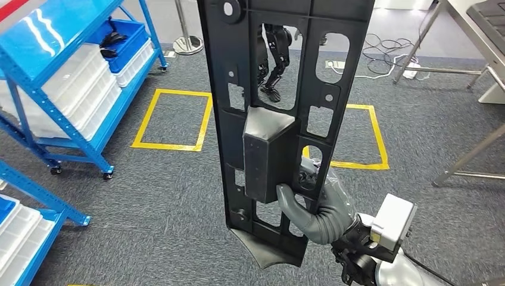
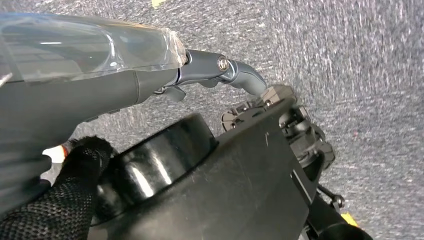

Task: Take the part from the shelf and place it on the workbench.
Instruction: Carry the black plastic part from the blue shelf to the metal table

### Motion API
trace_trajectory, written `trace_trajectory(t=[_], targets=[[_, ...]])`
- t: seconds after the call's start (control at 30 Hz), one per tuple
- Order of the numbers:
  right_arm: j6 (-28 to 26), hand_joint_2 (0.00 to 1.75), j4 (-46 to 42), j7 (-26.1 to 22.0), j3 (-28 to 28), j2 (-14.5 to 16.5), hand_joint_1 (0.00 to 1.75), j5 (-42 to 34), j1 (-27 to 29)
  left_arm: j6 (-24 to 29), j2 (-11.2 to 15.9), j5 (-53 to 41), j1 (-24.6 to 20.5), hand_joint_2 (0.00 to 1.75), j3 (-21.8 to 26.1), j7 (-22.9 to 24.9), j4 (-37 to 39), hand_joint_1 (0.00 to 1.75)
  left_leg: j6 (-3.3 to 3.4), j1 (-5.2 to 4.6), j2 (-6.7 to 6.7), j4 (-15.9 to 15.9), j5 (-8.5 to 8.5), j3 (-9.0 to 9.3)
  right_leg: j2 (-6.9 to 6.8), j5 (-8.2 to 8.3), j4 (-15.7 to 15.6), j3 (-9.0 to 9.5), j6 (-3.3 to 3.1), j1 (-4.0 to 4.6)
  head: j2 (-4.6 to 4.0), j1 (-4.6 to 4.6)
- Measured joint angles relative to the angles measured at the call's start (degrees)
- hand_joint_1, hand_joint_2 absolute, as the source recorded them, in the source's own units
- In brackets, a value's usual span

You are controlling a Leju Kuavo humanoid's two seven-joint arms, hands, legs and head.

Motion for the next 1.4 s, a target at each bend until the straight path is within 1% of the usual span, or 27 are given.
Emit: trace_trajectory(t=[0.07, 0.1, 0.17, 0.2, 0.23, 0.27, 0.33, 0.4, 0.47, 0.53, 0.63, 0.7, 0.73, 0.77, 0.8, 0.87, 0.9, 0.93, 1.0, 1.07, 1.13, 1.2, 1.23, 1.27, 1.3, 1.33, 1.4], targets=[[0.31, 1.75, 0.23, -1.40, 0.74, 0.11, 1.75, -0.33, -0.60, 0.27, 0.02, 0.31, -0.07, 1.75, 0.01, 0.27, 0.01, 0.00, -0.54, 0.22, -2.24, 4.30, -2.66, -1.85, 0.99, 0.30, -0.19, -0.04, -0.58, -0.27, 0.00, -0.03], [0.48, 1.75, 0.46, -2.18, 1.11, 0.23, 1.75, -0.54, -0.80, 0.44, 0.07, 0.46, -0.11, 1.75, 0.02, 0.43, 0.02, 0.00, -0.67, 0.29, -3.51, 8.20, -4.61, -3.65, 1.52, 0.37, -0.18, -0.12, -0.75, -0.33, 0.00, -0.05], [0.78, 1.75, 1.06, -3.52, 1.75, 0.47, 1.75, -0.86, -0.91, 0.67, 0.28, 0.85, -0.20, 1.75, 0.05, 0.68, 0.02, 0.00, -0.81, 0.29, -4.53, 15.91, -7.52, -7.49, 2.74, 0.45, -0.17, -0.24, -0.97, -0.33, 0.00, -0.04], [0.97, 1.75, 1.38, -4.10, 2.04, 0.60, 1.75, -0.97, -0.87, 0.76, 0.43, 1.15, -0.26, 1.75, 0.07, 0.84, 0.02, 0.00, -0.84, 0.31, -4.70, 17.58, -7.61, -8.40, 3.47, 0.48, -0.16, -0.25, -1.00, -0.34, 0.00, -0.05], [1.18, 1.75, 1.64, -4.65, 2.28, 0.69, 1.75, -1.01, -0.81, 0.91, 0.58, 1.51, -0.32, 1.75, 0.08, 1.07, 0.02, 0.00, -0.81, 0.35, -4.80, 16.91, -6.58, -8.19, 4.23, 0.50, -0.15, -0.20, -1.00, -0.37, 0.00, -0.05], [1.41, 1.75, 1.89, -5.16, 2.49, 0.76, 1.75, -1.05, -0.74, 1.12, 0.77, 1.88, -0.35, 1.75, 0.09, 1.38, 0.02, 0.00, -0.75, 0.44, -5.16, 13.85, -4.58, -6.83, 5.06, 0.53, -0.13, -0.10, -0.95, -0.40, 0.00, -0.05], [1.80, 1.75, 2.17, -5.96, 2.70, 0.81, 1.75, -1.16, -0.64, 1.74, 1.10, 2.39, -0.32, 1.75, 0.10, 2.11, 0.02, 0.00, -0.55, 0.70, -7.39, 5.43, -0.53, -3.03, 6.58, 0.61, -0.06, -0.01, -0.71, -0.36, 0.00, -0.05], [1.98, 1.75, 2.26, -6.51, 2.63, 0.76, 1.75, -1.51, -0.35, 2.38, 1.36, 2.65, -0.32, 1.75, 0.10, 2.88, 0.03, 0.00, -0.26, 0.78, -9.26, 0.71, 1.11, -1.06, 7.94, 0.79, 0.00, -0.30, -0.18, -0.32, 0.00, 0.00], [1.99, 1.75, 2.20, -7.03, 2.21, 0.65, 1.75, -1.64, 0.46, 2.66, 1.48, 2.63, -0.35, 1.75, 0.10, 3.10, 0.04, 0.00, 0.29, 0.54, -8.73, 0.06, 1.29, -0.90, 9.13, 1.07, -0.12, -0.69, 0.55, -0.54, 0.00, 0.02], [1.92, 1.75, 1.94, -7.39, 1.74, 0.43, 1.75, -1.07, 1.69, 2.82, 1.51, 2.56, -0.38, 1.75, 0.08, 2.47, 0.04, 0.00, 1.08, 0.49, -7.48, -0.22, 1.62, -0.75, 7.46, 0.11, 1.66, -1.47, 1.03, -0.61, 0.00, 0.09], [1.97, 1.75, 1.67, -7.96, 1.33, 0.37, 1.75, -0.31, 2.98, 2.69, 1.52, 3.63, -0.02, 1.75, 0.11, 1.55, 0.04, 0.00, 1.81, 0.45, -5.27, -0.44, 1.74, -0.70, 2.87, -5.38, 11.81, -5.74, 1.53, -0.47, 0.00, 0.34], [2.65, 1.75, 1.78, -8.67, 1.37, 0.73, 1.75, 0.10, 3.59, 2.04, 1.55, 3.97, 0.18, 1.75, 0.13, 1.80, 0.04, 0.00, 1.86, 0.31, -3.66, -0.42, 1.71, -0.83, 2.32, -8.04, 18.18, -8.73, 1.80, -0.64, 0.00, 0.34], [3.16, 1.75, 1.91, -9.03, 1.50, 0.96, 1.75, 0.40, 3.78, 1.73, 1.56, 3.95, 0.16, 1.75, 0.13, 2.33, 0.04, 0.00, 1.84, 0.27, -2.92, -0.41, 1.68, -0.85, 2.21, -7.87, 18.62, -8.88, 1.86, -0.69, 0.00, 0.34], [3.62, 1.75, 2.06, -9.34, 1.68, 1.21, 1.75, 0.70, 3.86, 1.51, 1.57, 3.91, 0.08, 1.75, 0.13, 3.16, 0.04, 0.00, 1.78, 0.25, -2.22, -0.41, 1.63, -0.81, 1.97, -6.60, 16.60, -7.74, 1.88, -0.72, 0.00, 0.34], [4.01, 1.75, 2.19, -9.63, 1.88, 1.48, 1.75, 0.93, 3.87, 1.38, 1.57, 3.88, -0.05, 1.75, 0.13, 4.20, 0.04, 0.00, 1.68, 0.24, -1.60, -0.40, 1.54, -0.69, 1.33, -4.62, 12.51, -5.48, 1.86, -0.73, 0.00, 0.34], [4.43, 1.75, 2.35, -10.10, 2.22, 2.01, 1.75, 1.27, 3.89, 1.33, 1.64, 3.74, -0.33, 1.75, 0.13, 6.20, 0.04, 0.00, 1.27, 0.02, -0.61, -0.36, 1.24, -0.38, -1.09, -1.65, 3.73, -0.74, 1.59, -0.51, 0.00, 0.32], [4.53, 1.75, 2.39, -10.28, 2.33, 2.21, 1.75, 1.31, 3.96, 1.42, 1.73, 3.61, -0.43, 1.75, 0.13, 6.87, 0.04, 0.00, 0.99, -0.13, -0.22, -0.34, 1.10, -0.24, -1.86, -1.06, 1.25, 0.56, 1.27, -0.35, 0.00, 0.31], [4.56, 1.75, 2.44, -10.45, 2.38, 2.33, 1.75, 1.20, 4.14, 1.56, 1.81, 3.46, -0.49, 1.75, 0.13, 7.12, 0.04, 0.00, 0.69, -0.26, 0.18, -0.35, 0.98, -0.13, -2.05, -1.07, 0.32, 0.95, 0.91, -0.14, 0.00, 0.28], [4.45, 1.75, 2.46, -10.80, 2.34, 2.41, 1.75, 0.63, 4.81, 1.93, 1.94, 3.22, -0.51, 1.75, 0.11, 6.58, 0.04, 0.00, 0.01, -0.14, 0.80, -0.33, 0.74, 0.04, -0.78, -0.89, 0.23, 0.81, 0.09, 0.01, 0.00, 0.27], [4.20, 1.75, 2.45, -11.40, 2.14, 2.40, 1.75, -0.30, 5.60, 2.40, 2.01, 2.91, -0.46, 1.75, 0.08, 4.94, 0.04, 0.00, -0.64, 0.20, -0.93, 1.75, -0.81, -0.66, 0.35, -0.60, 0.05, 0.78, -0.62, -0.12, 0.00, 0.24], [4.00, 1.75, 2.44, -12.13, 1.85, 2.37, 1.75, -1.27, 6.22, 2.84, 2.09, 2.57, -0.40, 1.75, 0.05, 2.99, 0.04, 0.00, -0.98, 0.37, -3.71, 8.46, -4.43, -3.67, 1.47, -0.37, 0.01, 0.66, -1.13, -0.21, 0.00, 0.21], [3.94, 1.75, 2.46, -12.55, 1.52, 2.34, 1.75, -1.86, 6.84, 2.98, 2.20, 2.39, -0.47, 1.75, 0.06, 1.77, 0.04, 0.00, -1.03, 0.35, -4.65, 16.62, -7.60, -7.63, 2.85, -0.25, 0.04, 0.46, -1.38, -0.11, 0.00, 0.22], [3.92, 1.75, 2.47, -12.65, 1.37, 2.34, 1.75, -1.97, 7.13, 2.99, 2.25, 2.33, -0.52, 1.75, 0.07, 1.53, 0.04, 0.00, -0.97, 0.33, -4.75, 18.35, -7.76, -8.53, 3.64, -0.21, 0.05, 0.44, -1.42, -0.08, 0.00, 0.21], [3.92, 1.75, 2.48, -12.74, 1.22, 2.34, 1.75, -2.07, 7.40, 3.01, 2.27, 2.26, -0.58, 1.75, 0.07, 1.27, 0.04, 0.00, -0.85, 0.31, -4.81, 18.08, -6.95, -8.49, 4.53, -0.18, 0.06, 0.48, -1.43, -0.05, 0.00, 0.21], [3.92, 1.75, 2.49, -12.87, 1.09, 2.34, 1.75, -2.13, 7.61, 3.10, 2.27, 2.16, -0.58, 1.75, 0.05, 0.92, 0.04, 0.00, -0.68, 0.32, -5.07, 15.16, -5.04, -7.21, 5.39, -0.15, 0.08, 0.56, -1.40, -0.05, 0.00, 0.21], [3.92, 1.75, 2.49, -13.12, 0.92, 2.33, 1.75, -2.19, 7.85, 3.28, 2.28, 2.04, -0.51, 1.75, 0.04, 0.35, 0.04, 0.00, -0.44, 0.33, -5.82, 10.58, -2.51, -5.17, 6.27, -0.13, 0.09, 0.67, -1.36, -0.05, 0.00, 0.21], [3.92, 1.75, 2.49, -14.13, 0.35, 2.29, 1.75, -2.62, 8.52, 3.81, 2.34, 1.65, -0.37, 1.75, -0.01, -1.33, 0.04, 0.00, -0.06, 0.39, -8.37, 2.60, 0.76, -1.79, 7.68, -0.04, 0.17, 0.56, -1.06, 0.01, 0.01, 0.23]])
